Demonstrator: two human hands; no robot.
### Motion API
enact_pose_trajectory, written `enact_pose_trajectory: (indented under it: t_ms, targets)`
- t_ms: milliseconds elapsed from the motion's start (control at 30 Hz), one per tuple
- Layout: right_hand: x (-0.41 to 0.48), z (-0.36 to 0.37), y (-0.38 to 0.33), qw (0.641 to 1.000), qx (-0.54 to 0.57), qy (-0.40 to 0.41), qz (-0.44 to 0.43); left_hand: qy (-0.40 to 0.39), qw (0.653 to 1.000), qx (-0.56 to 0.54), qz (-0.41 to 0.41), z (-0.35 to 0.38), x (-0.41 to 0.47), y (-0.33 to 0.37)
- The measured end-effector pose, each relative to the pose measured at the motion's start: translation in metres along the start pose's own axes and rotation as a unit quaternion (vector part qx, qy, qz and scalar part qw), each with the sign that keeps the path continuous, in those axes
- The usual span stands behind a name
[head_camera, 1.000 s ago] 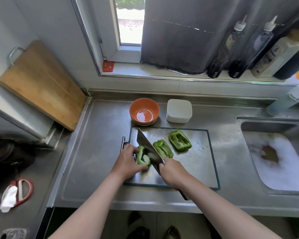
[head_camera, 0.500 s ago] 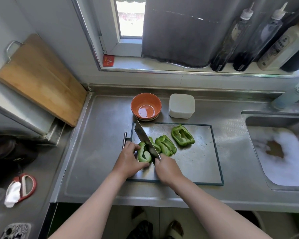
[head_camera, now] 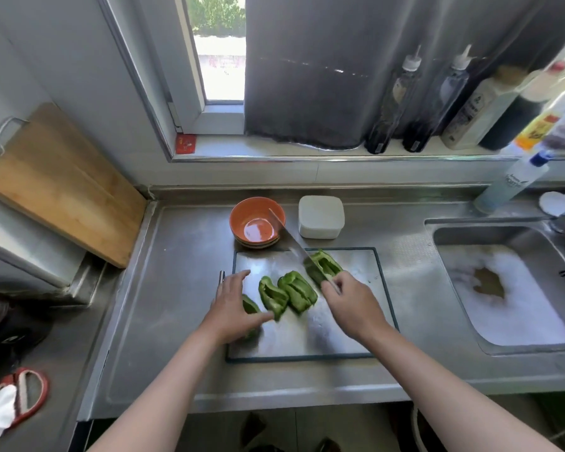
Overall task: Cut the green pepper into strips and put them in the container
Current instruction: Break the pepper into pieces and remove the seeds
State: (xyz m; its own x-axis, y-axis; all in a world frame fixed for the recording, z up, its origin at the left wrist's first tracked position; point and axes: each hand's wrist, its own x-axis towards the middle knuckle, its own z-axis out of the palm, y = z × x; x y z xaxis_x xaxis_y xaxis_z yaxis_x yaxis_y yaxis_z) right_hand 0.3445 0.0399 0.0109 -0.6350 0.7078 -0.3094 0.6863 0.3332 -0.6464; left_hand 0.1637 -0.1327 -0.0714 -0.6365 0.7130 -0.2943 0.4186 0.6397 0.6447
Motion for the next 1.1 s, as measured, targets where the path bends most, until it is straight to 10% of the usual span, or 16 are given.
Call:
enact_pose_trajectory:
  t_ms: [333,700,1100]
  targets:
    - [0.015,-0.024,0.083,0.982,-0.044,0.149,0.107,0.018,0.996,0.051,0.07,0.025,0.062,0.066]
    - [0.04,0.012,0.108,0.981,-0.001,0.112,0.158,-0.085,0.971,0.188,0.116,0.061,0.118,0.116]
    - [0.063,0.012,0.101,0.975,-0.187,0.035,0.118,-0.036,0.992,-0.042,0.117,0.053,0.132,0.106]
